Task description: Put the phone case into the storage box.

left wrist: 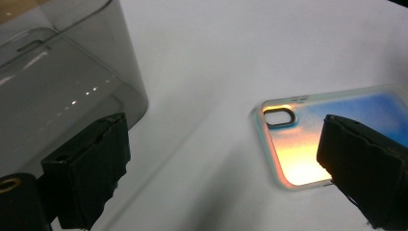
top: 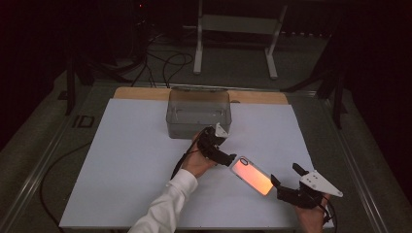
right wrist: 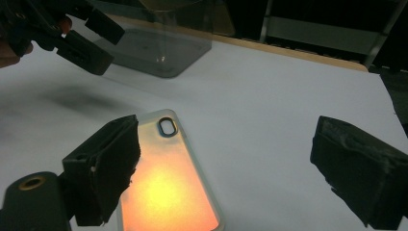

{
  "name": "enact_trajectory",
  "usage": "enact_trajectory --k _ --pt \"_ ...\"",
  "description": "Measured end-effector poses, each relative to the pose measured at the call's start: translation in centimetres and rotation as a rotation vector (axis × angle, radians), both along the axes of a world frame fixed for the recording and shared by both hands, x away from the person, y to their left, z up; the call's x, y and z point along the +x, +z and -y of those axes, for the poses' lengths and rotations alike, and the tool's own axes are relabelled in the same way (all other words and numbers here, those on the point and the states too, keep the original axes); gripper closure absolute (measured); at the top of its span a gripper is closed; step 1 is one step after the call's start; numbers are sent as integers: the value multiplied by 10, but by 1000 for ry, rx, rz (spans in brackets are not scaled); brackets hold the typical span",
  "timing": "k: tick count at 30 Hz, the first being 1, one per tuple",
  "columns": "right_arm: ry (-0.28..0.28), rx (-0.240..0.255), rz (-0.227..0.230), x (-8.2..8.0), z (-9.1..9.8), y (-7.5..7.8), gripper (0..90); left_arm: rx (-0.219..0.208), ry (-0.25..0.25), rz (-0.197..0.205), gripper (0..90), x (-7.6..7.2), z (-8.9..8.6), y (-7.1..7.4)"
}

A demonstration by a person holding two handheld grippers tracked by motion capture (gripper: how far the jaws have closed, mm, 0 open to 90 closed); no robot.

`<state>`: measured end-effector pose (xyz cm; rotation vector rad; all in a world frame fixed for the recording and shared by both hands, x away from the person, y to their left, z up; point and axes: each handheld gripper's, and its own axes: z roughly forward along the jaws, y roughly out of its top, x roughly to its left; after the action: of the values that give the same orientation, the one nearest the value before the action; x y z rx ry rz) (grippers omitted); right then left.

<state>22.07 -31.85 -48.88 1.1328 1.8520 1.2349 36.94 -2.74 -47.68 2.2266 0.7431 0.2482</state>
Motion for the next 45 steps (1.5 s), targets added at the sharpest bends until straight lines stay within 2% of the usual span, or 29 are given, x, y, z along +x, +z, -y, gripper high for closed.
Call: enact_trajectory --k 10,16,24,28,33,38,39,41,43,45 --pt "3 2 -1 0 0 0 100 12 -20 -19 70 0 7 -4" --pt "3 3 -2 0 0 0 100 22 -41 -47 84 -1 14 -7" --pt "3 5 -3 1 0 0 100 55 -42 -55 153 -2 22 -12" --pt "4 4 -3 1 0 0 100 68 -40 -71 193 -2 25 -14" --pt "4 4 -3 1 0 0 100 78 -49 -76 261 -4 30 -15" --pt "5 2 -2 0 0 0 100 85 -65 -80 414 -6 36 -16" --pt "4 3 -3 0 0 0 100 79 -76 -97 414 -5 37 -17" --pt "2 4 0 0 0 0 100 99 -74 -110 512 -5 39 -18" --pt "2 4 4 0 1 1 101 86 -81 -139 562 -4 40 -20" --pt "2 4 4 0 1 1 101 94 -83 -156 606 -3 41 -22"
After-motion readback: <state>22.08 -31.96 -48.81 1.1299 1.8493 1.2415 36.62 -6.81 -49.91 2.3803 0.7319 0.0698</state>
